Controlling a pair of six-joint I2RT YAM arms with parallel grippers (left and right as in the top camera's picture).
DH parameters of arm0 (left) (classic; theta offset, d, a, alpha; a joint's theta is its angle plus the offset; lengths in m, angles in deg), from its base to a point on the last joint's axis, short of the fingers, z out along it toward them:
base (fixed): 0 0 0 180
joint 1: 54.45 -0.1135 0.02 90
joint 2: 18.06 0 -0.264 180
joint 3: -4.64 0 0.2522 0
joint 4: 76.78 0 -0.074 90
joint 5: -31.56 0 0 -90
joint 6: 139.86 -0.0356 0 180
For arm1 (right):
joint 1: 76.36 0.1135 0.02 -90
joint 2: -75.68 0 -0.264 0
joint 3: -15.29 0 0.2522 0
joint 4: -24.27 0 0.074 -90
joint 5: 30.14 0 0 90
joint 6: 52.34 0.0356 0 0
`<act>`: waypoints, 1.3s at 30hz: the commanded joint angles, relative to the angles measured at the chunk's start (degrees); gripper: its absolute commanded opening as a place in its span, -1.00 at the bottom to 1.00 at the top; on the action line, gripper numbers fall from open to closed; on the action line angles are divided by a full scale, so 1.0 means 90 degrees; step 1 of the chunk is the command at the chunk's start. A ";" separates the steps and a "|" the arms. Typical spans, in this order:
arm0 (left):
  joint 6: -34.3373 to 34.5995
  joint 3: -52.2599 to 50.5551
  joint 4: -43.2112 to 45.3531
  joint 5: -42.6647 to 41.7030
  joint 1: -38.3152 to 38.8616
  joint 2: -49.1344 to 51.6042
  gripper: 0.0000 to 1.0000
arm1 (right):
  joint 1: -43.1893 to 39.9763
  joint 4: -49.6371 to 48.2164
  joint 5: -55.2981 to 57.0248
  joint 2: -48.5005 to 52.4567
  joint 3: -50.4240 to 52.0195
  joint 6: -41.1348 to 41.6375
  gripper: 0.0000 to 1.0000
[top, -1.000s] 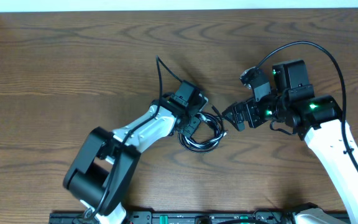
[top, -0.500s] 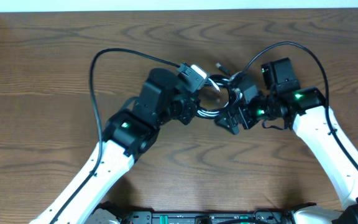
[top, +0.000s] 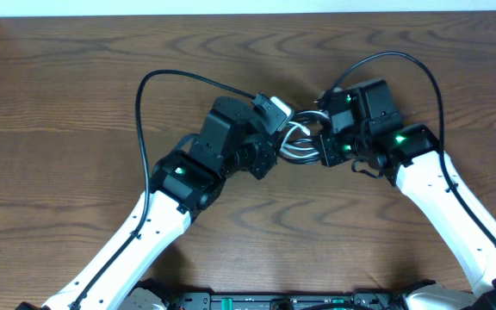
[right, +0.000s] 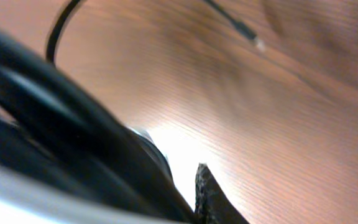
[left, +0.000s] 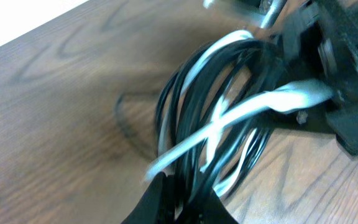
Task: Untangle cables
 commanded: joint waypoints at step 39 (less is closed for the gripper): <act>0.1372 0.0056 0.0379 0.2072 -0.0073 -0.0100 0.68 | -0.0041 -0.0374 -0.3871 -0.0044 0.0005 -0.3174 -0.98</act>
